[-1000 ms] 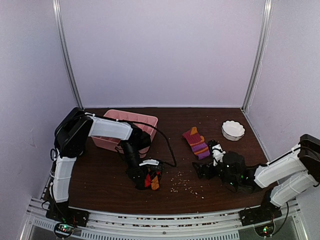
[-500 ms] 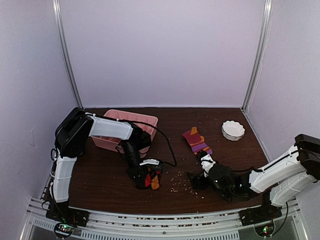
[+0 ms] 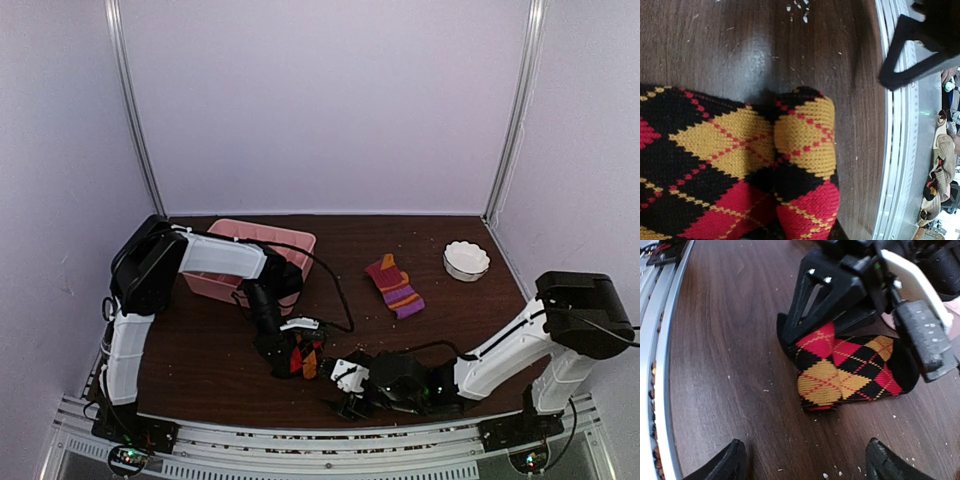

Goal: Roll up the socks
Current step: Roll the sock.

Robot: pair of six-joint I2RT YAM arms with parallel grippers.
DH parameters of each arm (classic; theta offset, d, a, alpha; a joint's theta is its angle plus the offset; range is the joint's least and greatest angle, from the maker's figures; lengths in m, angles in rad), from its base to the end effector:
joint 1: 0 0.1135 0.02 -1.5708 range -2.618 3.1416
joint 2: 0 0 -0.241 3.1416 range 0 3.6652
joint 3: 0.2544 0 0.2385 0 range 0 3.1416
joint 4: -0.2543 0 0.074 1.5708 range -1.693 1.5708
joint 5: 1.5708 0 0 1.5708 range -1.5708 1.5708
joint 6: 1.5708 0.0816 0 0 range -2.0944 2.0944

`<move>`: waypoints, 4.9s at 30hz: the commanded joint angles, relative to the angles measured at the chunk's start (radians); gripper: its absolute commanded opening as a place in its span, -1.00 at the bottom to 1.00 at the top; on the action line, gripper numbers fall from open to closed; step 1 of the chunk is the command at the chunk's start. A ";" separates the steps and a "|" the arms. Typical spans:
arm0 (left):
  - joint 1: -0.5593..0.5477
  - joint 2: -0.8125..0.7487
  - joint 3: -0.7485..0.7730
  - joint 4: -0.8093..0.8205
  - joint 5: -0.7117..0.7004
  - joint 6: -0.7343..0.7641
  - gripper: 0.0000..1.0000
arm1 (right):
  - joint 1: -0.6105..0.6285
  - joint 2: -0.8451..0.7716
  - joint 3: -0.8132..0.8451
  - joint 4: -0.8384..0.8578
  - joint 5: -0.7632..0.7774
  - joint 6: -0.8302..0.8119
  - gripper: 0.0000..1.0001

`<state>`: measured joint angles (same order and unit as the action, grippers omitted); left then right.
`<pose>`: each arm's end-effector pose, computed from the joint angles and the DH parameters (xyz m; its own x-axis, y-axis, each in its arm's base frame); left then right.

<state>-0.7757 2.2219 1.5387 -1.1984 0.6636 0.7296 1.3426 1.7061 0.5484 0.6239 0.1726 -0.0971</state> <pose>0.2080 -0.2744 0.0744 -0.2286 0.9598 -0.1630 0.7641 0.0731 -0.6410 0.0890 0.3213 0.0864 -0.0248 -0.5288 -0.8484 -0.9329 0.3171 -0.1704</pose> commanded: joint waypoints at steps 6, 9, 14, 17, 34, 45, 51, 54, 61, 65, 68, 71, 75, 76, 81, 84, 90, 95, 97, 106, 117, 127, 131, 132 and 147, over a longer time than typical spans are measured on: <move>0.015 0.068 -0.001 0.008 -0.086 -0.012 -0.62 | -0.053 0.140 0.109 0.095 -0.136 -0.246 0.28; 0.014 0.070 -0.002 0.008 -0.085 -0.010 -0.62 | -0.071 0.167 0.145 0.076 -0.159 -0.254 0.19; 0.015 0.070 -0.002 0.007 -0.084 -0.008 -0.62 | -0.097 0.211 0.194 0.031 -0.200 -0.261 -0.03; 0.016 0.069 -0.002 0.005 -0.084 -0.005 -0.61 | -0.110 0.232 0.225 0.001 -0.219 -0.261 -0.25; 0.045 -0.259 -0.224 0.254 -0.119 -0.018 0.76 | -0.209 0.259 0.204 -0.168 -0.438 -0.041 -1.00; 0.079 -0.656 -0.448 0.539 -0.363 -0.073 0.96 | -0.257 0.308 0.305 -0.402 -0.555 0.097 -1.00; 0.222 -0.611 -0.364 0.484 -0.425 -0.136 0.96 | -0.297 0.343 0.354 -0.518 -0.631 0.147 -1.00; 0.203 -0.695 -0.440 0.565 -0.455 -0.094 0.96 | -0.327 0.358 0.361 -0.542 -0.674 0.198 -1.00; 0.174 -0.776 -0.491 0.618 -0.341 0.033 0.96 | -0.407 0.432 0.376 -0.587 -0.801 0.335 -1.00; 0.111 -0.830 -0.545 0.630 -0.226 0.140 0.96 | -0.435 0.504 0.422 -0.701 -0.823 0.360 -1.00; 0.013 -0.784 -0.553 0.600 -0.262 0.184 0.96 | -0.451 0.524 0.432 -0.726 -0.857 0.385 -1.00; -0.081 -0.764 -0.591 0.645 -0.278 0.184 0.96 | -0.467 0.532 0.436 -0.732 -0.877 0.430 -1.00; -0.119 -0.696 -0.591 0.695 -0.307 0.165 0.83 | -0.474 0.543 0.424 -0.695 -0.922 0.491 -1.00; -0.121 -0.677 -0.584 0.702 -0.315 0.165 0.75 | -0.475 0.547 0.424 -0.692 -0.928 0.502 -1.00; -0.132 -0.599 -0.566 0.745 -0.371 0.156 0.14 | -0.476 0.562 0.413 -0.671 -0.951 0.536 -1.00; -0.141 -0.568 -0.560 0.772 -0.396 0.153 0.19 | -0.474 0.556 0.407 -0.664 -0.953 0.542 -1.00; -0.157 -0.521 -0.549 0.799 -0.437 0.147 0.21 | -0.475 0.548 0.408 -0.651 -0.965 0.559 -1.00; -0.160 -0.496 -0.552 0.800 -0.461 0.163 0.11 | -0.477 0.546 0.406 -0.618 -0.987 0.591 -1.00; -0.160 -0.488 -0.560 0.800 -0.478 0.170 0.05 | -0.476 0.544 0.398 -0.591 -1.000 0.610 -1.00; -0.156 -0.437 -0.518 0.707 -0.515 0.157 -0.25 | -0.477 0.495 0.305 -0.403 -1.015 0.683 -0.67; -0.050 -0.296 -0.268 0.397 -0.245 0.052 -0.27 | -0.470 0.247 0.051 -0.139 -0.807 0.591 -0.30; -0.046 -0.165 -0.129 0.187 -0.070 0.103 -0.26 | -0.349 -0.059 -0.128 -0.086 -0.323 0.394 -0.06; -0.047 -0.163 -0.126 0.149 -0.024 0.151 -0.24 | -0.269 -0.230 -0.128 -0.168 -0.074 0.309 0.99; -0.049 -0.163 -0.126 0.145 -0.019 0.157 -0.22 | -0.269 -0.257 -0.116 -0.198 -0.035 0.313 0.99; -0.057 -0.100 -0.096 0.108 0.013 0.151 -0.16 | -0.127 -0.291 -0.238 0.027 -0.028 0.224 0.95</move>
<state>-0.8265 2.0853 1.4040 -1.0389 0.6373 0.8623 1.1156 1.3853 0.3294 0.5411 0.1810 0.2955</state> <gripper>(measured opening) 0.416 0.992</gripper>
